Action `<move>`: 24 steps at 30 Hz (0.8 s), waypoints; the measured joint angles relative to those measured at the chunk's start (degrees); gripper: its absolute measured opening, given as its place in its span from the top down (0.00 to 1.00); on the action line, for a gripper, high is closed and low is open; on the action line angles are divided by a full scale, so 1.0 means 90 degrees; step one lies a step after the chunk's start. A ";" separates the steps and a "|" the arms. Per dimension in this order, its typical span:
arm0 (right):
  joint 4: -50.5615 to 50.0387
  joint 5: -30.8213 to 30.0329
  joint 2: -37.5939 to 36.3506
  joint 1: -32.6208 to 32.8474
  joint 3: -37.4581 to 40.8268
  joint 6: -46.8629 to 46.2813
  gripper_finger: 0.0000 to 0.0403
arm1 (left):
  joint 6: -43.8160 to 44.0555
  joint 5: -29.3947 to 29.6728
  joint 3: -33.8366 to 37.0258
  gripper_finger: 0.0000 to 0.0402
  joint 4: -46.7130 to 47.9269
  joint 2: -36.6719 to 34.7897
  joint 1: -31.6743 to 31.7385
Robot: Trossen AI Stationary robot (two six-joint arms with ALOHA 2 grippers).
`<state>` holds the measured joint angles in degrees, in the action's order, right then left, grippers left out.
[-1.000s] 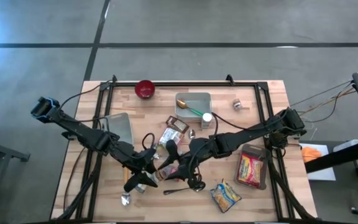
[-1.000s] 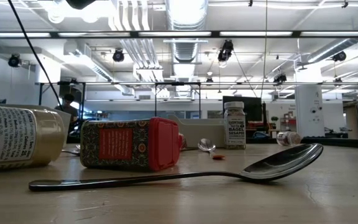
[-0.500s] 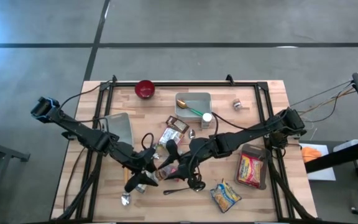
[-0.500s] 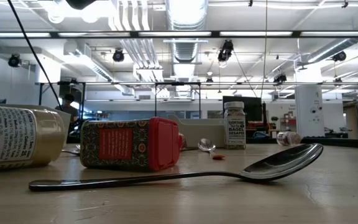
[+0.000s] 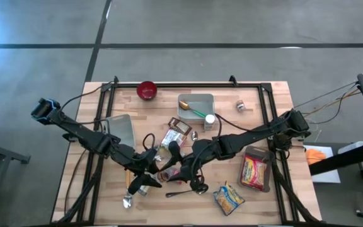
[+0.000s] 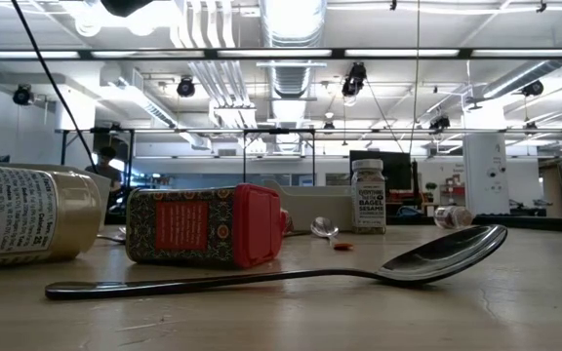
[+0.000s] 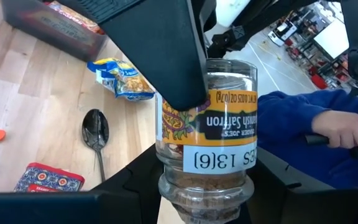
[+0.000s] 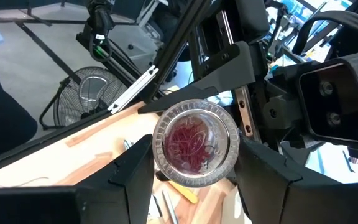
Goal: Pick & Place Food Item
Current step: Put the left brown seasoning bottle into the left gray bin
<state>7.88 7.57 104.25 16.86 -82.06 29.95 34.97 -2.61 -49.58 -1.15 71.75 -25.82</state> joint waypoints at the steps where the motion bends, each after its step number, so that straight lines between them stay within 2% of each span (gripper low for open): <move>1: 0.0000 0.0001 0.0000 0.0002 0.0000 -0.0005 0.54 | 0.0053 -0.0001 0.0000 0.59 -0.0006 0.0000 0.0000; 6: 0.0002 -0.0002 0.0000 0.0002 0.0000 -0.0017 0.52 | 0.0180 -0.0047 0.0000 0.59 -0.0013 0.0000 0.0000; 18: 0.0102 -0.0020 0.0022 0.0009 0.0000 -0.0007 0.23 | 0.0478 0.0024 -0.0002 0.59 -0.0101 0.0000 0.0022; 21: 0.0102 -0.0019 0.0022 0.0010 0.0000 0.0057 0.23 | 0.0480 0.0020 -0.0002 0.59 -0.0068 0.0000 0.0022; 24: 0.0114 -0.0019 0.0022 0.0007 0.0000 0.0075 0.29 | 0.0486 0.0000 -0.0002 0.59 -0.0050 0.0000 0.0017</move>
<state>8.91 7.40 104.44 16.93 -82.06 30.63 39.34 -2.61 -49.60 -1.60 71.75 -25.67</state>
